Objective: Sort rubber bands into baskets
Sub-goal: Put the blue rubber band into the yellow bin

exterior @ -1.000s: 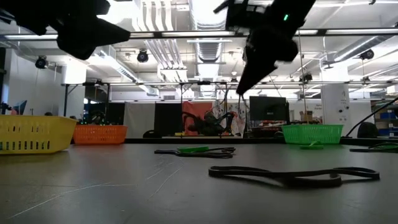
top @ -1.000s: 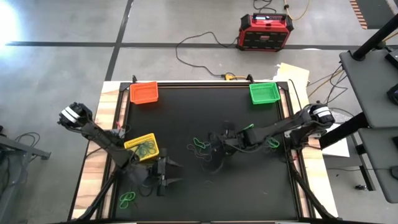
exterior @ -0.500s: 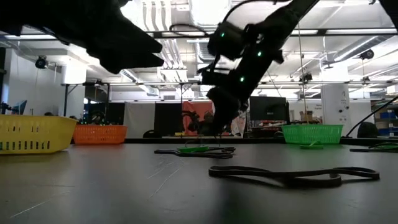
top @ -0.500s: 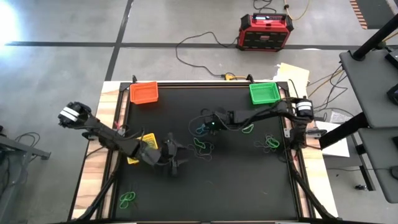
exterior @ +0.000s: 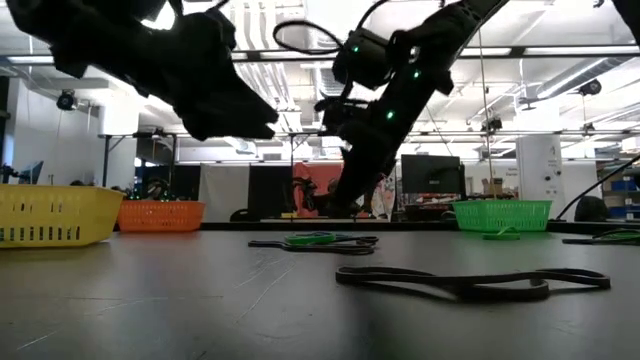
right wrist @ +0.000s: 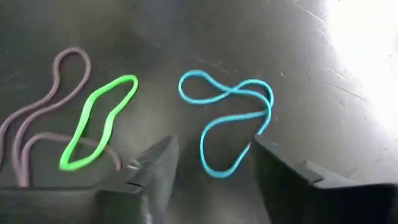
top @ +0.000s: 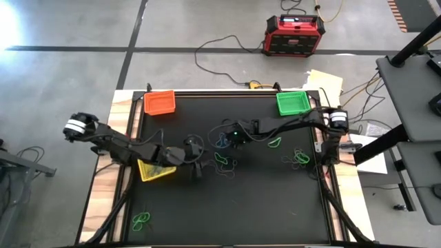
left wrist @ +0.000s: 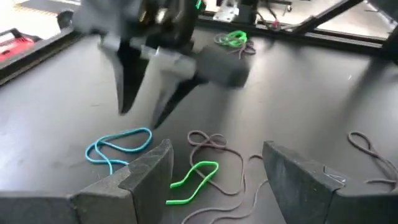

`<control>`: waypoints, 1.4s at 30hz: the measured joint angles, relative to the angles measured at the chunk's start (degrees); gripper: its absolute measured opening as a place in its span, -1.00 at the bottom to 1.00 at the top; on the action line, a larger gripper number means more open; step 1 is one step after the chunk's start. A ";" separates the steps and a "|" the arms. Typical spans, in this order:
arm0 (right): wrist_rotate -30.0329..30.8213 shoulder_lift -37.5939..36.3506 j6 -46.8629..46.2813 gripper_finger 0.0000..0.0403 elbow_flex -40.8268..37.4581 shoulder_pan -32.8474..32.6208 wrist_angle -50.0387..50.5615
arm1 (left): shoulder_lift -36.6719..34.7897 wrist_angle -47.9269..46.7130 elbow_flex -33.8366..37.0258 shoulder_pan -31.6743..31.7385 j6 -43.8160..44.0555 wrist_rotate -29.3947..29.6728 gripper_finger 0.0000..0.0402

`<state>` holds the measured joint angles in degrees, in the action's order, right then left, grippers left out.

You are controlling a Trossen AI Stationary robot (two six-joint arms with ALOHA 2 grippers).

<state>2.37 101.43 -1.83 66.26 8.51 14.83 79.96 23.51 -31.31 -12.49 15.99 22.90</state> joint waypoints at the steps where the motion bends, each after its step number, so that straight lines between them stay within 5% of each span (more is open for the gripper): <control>1: 0.12 -0.85 0.25 0.05 0.00 -0.11 1.23 | 0.30 0.04 0.00 0.70 -0.04 -0.12 0.16; 9: 1.10 -10.58 1.43 0.34 -0.47 -1.21 7.59 | 6.26 4.57 -0.59 8.35 -1.35 -1.43 0.16; 20: 11.39 -24.40 -2.76 0.38 -11.29 -16.53 -1.67 | 21.68 10.39 -5.24 16.51 -3.11 -0.55 0.16; 27: 17.43 -26.53 -4.49 0.34 -19.71 -22.96 -13.93 | 30.37 17.96 -7.63 19.28 -5.42 -1.48 0.16; 35: 17.79 -25.51 -6.52 0.27 -22.58 -23.26 -15.54 | 35.51 19.08 -9.96 23.11 -5.44 -4.27 0.14; 42: 18.67 -25.23 -5.76 0.21 -22.62 -23.26 -15.55 | 38.62 20.45 -10.29 23.19 -5.43 -5.07 -0.38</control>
<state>21.04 76.20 -7.59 43.64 -14.74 -0.72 118.58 43.96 -41.60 10.70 10.56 17.83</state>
